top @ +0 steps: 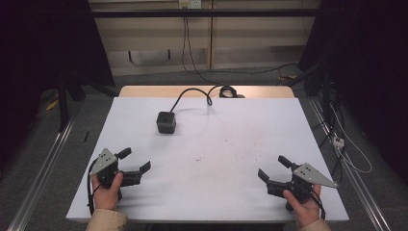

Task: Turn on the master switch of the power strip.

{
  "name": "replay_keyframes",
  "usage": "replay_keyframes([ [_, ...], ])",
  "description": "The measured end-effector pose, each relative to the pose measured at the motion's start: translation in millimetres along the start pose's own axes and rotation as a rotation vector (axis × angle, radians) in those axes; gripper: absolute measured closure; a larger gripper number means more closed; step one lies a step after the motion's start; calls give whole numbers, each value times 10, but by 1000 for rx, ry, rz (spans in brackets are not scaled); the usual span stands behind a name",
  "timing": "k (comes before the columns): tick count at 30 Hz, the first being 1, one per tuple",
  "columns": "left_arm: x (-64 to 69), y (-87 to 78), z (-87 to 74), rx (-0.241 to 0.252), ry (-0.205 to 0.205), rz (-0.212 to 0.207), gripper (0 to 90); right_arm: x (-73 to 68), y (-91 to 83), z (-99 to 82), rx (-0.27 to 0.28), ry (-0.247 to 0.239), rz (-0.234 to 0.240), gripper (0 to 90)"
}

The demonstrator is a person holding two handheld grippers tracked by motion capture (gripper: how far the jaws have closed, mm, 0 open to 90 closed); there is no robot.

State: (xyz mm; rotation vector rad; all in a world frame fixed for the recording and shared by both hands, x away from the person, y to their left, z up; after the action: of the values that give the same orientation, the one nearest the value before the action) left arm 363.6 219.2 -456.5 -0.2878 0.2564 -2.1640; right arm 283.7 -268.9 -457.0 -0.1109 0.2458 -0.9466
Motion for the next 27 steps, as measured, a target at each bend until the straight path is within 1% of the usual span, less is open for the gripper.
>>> replay_keyframes([
  [5, -1, 8, 12, 2, 9, 3, 31, 1, 3, 0, -3, -2, 2, 73],
  [6, -4, 15, 19, 8, -2, 4, 31, 1, 2, 2, -2, -2, 1, 73],
  [9, -5, 25, 26, 11, -2, 2, 31, 8, -2, 6, 0, -5, -3, 73],
  [13, -11, 62, 53, 22, -19, -1, 31, 4, 2, 9, -2, -12, -3, 72],
  [15, -10, 70, 60, 22, -20, -1, 31, -1, 4, 11, -3, -13, -4, 73],
  [17, -5, 89, 88, 16, -17, 13, 31, -1, 5, 13, -3, -16, -5, 73],
  [18, -5, 89, 88, 16, -17, 13, 31, -1, 5, 13, -3, -16, -5, 73],
  [22, 22, 106, 132, 18, -12, -1, 31, 0, 13, 13, -4, -15, -10, 72],
  [23, 33, 113, 139, 14, -16, -3, 31, -2, 15, 12, -3, -17, -9, 72],
  [24, 47, 132, 149, 0, -8, -9, 30, -5, 17, 13, -2, -18, -7, 72],
  [26, 59, 145, 151, -7, -7, -12, 31, -7, 19, 12, -6, -26, -6, 72],
  [27, 76, 170, 155, -15, -6, -21, 31, -9, 21, 12, -6, -26, -5, 72],
])
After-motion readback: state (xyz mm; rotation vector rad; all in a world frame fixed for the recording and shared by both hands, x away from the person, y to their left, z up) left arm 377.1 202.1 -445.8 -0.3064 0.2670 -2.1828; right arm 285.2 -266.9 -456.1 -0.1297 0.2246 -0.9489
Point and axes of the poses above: each handheld gripper's, and its own axes: y roughly forward along the jaws, z roughly out of its top, x roughly to its right, the point moved 3 cm from there along y, roughly forward along the jaws, and after that the axes turned 8 degrees about z, right-handed, at the moved point
